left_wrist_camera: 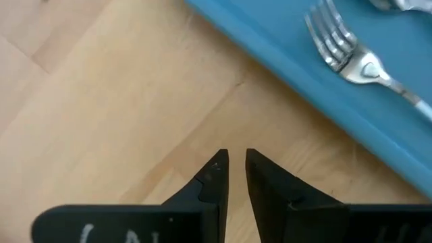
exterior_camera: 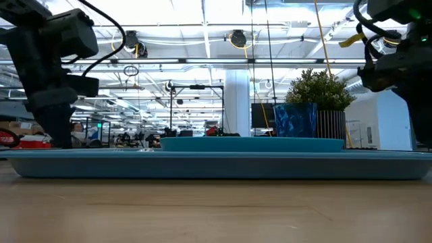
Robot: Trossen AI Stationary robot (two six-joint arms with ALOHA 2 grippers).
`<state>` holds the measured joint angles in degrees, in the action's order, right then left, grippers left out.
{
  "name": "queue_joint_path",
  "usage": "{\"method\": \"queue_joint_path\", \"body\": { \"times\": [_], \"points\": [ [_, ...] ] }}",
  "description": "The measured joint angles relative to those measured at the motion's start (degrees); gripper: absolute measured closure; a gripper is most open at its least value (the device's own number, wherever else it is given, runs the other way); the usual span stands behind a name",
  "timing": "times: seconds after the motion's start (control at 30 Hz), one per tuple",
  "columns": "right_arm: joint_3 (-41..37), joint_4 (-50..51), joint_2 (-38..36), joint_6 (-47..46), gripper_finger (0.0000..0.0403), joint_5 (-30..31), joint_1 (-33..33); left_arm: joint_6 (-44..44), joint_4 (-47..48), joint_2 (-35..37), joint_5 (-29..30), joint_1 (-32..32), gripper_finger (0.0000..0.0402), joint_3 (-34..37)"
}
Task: Pick and place plate/cup/fork/spoon on tray
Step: Return to Home Position
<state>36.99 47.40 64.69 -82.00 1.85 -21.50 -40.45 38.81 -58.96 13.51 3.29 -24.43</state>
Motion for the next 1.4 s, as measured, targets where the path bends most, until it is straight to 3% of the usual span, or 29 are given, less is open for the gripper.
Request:
{"method": "queue_joint_path", "body": {
  "times": [0.47, 0.7, 0.97, 1.2, 1.4],
  "points": [
    [0.02, 11.18, -6.68, 0.44, 0.0403, 1.45, 0.0, 6.25, -0.51, 7.4, 3.27, 0.0, 0.0346, -0.02],
    [0.02, 12.46, -9.5, 0.83, 0.0403, 1.36, 0.0, 8.37, -7.51, 9.31, 3.31, -0.02, 0.0346, -0.09],
    [0.02, 12.49, -10.27, 7.61, 0.0403, 1.84, 0.12, 11.93, -13.07, 9.05, 3.34, -0.04, 0.0346, -0.09],
    [0.07, 10.15, -10.26, 13.4, 0.0403, 8.45, 0.11, 18.8, -20.81, 9.05, 4.38, -0.04, 0.0346, -0.09],
    [0.07, -3.73, -12.34, 27.68, 0.0403, 19.39, 0.11, 26.61, -33.63, 9.29, 4.61, -0.04, 0.0346, -0.09]
  ]
}}
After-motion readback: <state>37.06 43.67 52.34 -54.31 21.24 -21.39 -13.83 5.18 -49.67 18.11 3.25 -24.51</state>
